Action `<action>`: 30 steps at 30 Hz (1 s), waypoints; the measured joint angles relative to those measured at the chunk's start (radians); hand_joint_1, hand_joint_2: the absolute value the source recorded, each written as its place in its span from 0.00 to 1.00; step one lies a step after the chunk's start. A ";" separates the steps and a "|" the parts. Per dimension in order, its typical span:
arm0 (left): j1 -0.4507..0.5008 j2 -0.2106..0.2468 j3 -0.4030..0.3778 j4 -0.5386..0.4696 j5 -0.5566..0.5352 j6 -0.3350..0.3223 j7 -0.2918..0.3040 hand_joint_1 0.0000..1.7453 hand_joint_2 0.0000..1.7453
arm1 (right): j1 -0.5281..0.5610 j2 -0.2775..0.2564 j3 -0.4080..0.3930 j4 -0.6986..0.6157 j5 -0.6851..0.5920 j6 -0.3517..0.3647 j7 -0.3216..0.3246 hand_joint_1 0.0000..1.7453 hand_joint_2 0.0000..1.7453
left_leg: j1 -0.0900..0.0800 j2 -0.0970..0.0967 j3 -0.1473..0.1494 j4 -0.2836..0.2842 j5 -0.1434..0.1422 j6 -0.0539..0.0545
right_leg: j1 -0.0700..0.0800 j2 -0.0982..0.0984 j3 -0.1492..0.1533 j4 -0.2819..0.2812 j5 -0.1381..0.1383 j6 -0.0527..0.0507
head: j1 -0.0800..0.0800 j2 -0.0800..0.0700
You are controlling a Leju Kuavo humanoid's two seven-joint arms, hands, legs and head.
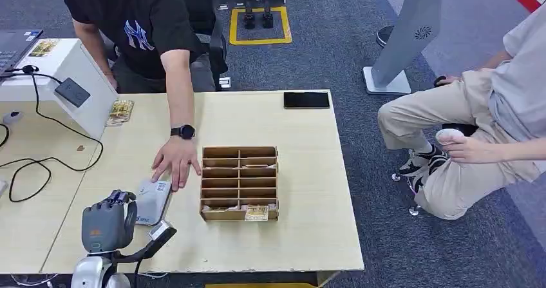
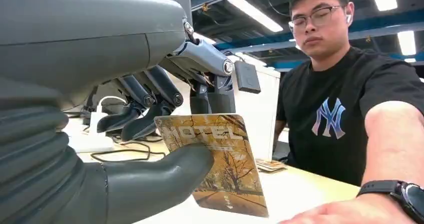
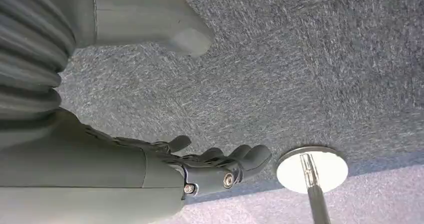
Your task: Pass the card to the sensor for recognition and then transmit it.
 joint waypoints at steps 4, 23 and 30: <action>0.000 0.000 -0.002 0.002 0.000 0.000 0.000 1.00 1.00 | 0.000 0.000 0.002 0.001 0.000 0.000 0.000 0.00 1.00 | 0.000 0.000 0.000 0.000 0.000 0.000 | 0.000 0.000 0.000 0.000 0.000 0.000 | 0.000 0.000; 0.003 0.016 -0.063 0.013 -0.004 0.000 0.065 1.00 1.00 | 0.001 0.000 0.008 0.004 -0.004 0.000 -0.001 0.00 1.00 | 0.000 0.000 0.000 0.000 0.000 0.000 | 0.000 0.000 0.000 0.000 0.000 0.000 | 0.000 0.000; 0.000 0.060 -0.123 0.061 -0.022 -0.014 0.179 1.00 1.00 | 0.003 -0.001 0.014 0.006 -0.019 0.000 0.000 0.00 1.00 | 0.000 0.000 0.000 0.000 0.000 0.000 | 0.000 0.000 0.000 0.000 0.000 0.000 | 0.000 0.000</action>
